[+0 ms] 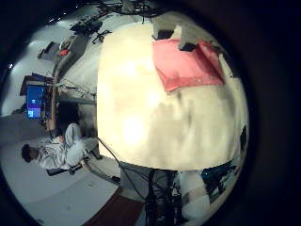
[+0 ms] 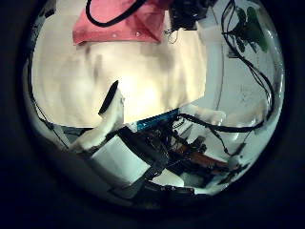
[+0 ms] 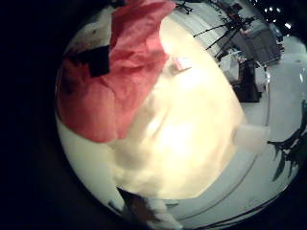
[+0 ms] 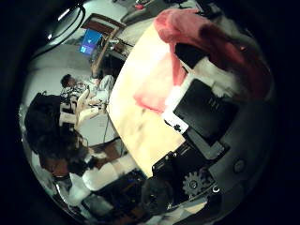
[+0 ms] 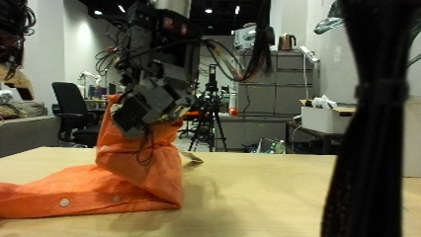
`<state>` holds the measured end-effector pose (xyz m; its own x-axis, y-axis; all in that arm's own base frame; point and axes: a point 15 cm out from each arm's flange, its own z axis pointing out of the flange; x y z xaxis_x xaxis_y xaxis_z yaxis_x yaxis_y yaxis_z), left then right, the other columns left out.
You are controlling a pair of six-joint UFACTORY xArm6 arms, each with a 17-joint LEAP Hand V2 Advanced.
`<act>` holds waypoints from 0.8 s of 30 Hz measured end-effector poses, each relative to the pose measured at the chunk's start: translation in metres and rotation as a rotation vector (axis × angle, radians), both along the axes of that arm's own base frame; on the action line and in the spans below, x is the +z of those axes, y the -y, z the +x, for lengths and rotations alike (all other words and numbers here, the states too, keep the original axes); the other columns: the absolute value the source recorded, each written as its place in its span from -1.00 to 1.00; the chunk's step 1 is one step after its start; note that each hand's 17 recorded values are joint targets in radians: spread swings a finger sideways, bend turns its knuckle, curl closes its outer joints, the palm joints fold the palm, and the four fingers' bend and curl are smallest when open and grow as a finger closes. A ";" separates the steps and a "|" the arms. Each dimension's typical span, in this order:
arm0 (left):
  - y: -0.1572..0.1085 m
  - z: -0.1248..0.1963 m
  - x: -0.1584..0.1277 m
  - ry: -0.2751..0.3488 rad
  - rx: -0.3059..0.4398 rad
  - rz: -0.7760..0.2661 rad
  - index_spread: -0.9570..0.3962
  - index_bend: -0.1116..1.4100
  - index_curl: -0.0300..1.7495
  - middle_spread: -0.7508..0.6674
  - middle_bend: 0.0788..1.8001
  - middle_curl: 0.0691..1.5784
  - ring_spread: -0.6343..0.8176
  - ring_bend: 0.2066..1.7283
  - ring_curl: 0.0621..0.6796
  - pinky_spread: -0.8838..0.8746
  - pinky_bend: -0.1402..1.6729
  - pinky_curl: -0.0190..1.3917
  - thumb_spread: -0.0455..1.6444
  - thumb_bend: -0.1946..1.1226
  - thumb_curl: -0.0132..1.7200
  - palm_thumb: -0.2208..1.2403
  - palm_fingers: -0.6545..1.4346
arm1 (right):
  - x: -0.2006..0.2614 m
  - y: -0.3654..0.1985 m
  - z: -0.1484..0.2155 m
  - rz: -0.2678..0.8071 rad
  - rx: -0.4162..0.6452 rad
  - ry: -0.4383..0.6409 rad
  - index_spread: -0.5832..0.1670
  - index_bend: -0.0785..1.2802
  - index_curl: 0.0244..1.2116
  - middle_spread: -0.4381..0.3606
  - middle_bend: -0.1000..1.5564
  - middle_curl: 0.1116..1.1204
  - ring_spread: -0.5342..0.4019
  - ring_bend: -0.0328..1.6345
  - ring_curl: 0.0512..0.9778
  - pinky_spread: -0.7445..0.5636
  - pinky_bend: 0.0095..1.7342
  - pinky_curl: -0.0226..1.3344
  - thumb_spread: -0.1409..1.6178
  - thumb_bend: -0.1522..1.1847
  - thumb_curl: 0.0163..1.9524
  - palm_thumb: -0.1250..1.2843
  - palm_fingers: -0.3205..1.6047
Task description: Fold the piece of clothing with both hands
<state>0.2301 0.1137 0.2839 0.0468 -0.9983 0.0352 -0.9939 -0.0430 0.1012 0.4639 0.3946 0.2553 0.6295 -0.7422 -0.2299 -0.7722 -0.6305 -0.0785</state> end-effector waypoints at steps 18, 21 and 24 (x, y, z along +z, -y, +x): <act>0.005 -0.006 0.000 0.007 0.001 0.008 0.40 -0.62 -0.56 0.27 -0.88 -0.68 0.24 -0.56 -0.55 0.31 -0.49 -0.52 0.32 -0.74 -0.58 0.07 -0.18 | 0.037 0.015 -0.026 0.441 0.093 -0.359 -0.20 0.24 -0.02 -0.35 0.25 -0.22 -0.62 0.29 -0.23 -0.25 -0.08 -0.17 0.32 -0.81 -0.09 0.54 -0.16; 0.005 -0.005 0.001 0.012 0.007 0.006 0.40 -0.62 -0.56 0.27 -0.88 -0.68 0.23 -0.56 -0.55 0.31 -0.49 -0.52 0.32 -0.74 -0.58 0.07 -0.18 | 0.036 0.024 -0.023 0.421 0.093 -0.350 -0.20 0.20 -0.03 -0.16 0.22 -0.23 -0.34 0.32 -0.26 -0.08 -0.15 -0.22 0.30 -0.80 -0.10 0.54 -0.21; 0.007 -0.004 0.002 0.012 0.002 0.007 0.40 -0.62 -0.56 0.27 -0.88 -0.68 0.23 -0.56 -0.55 0.31 -0.49 -0.52 0.32 -0.74 -0.58 0.07 -0.18 | 0.033 0.026 -0.022 0.419 0.088 -0.354 -0.19 0.10 -0.07 -0.20 0.39 -0.16 -0.33 0.35 -0.27 0.09 -0.26 -0.29 0.29 -0.80 -0.12 0.53 -0.10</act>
<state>0.2257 0.1065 0.2855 0.0484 -0.9984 0.0285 -0.9950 -0.0457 0.0892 0.4419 0.3684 0.2886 0.5161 -0.4897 -0.7028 -0.7426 -0.6646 -0.0822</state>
